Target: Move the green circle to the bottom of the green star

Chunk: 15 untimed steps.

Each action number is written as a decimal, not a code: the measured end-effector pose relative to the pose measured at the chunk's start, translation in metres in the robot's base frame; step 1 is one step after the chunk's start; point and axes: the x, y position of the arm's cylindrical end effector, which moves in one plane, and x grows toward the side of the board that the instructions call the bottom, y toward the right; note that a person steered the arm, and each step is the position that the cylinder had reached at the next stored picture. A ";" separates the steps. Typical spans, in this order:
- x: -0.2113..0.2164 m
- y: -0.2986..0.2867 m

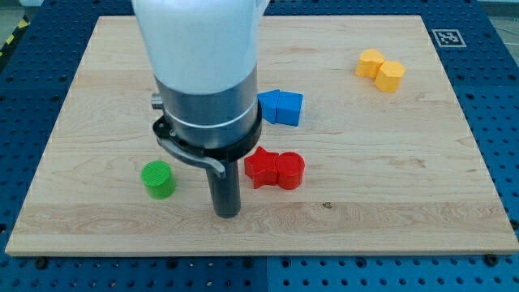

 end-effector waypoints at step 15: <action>-0.021 -0.078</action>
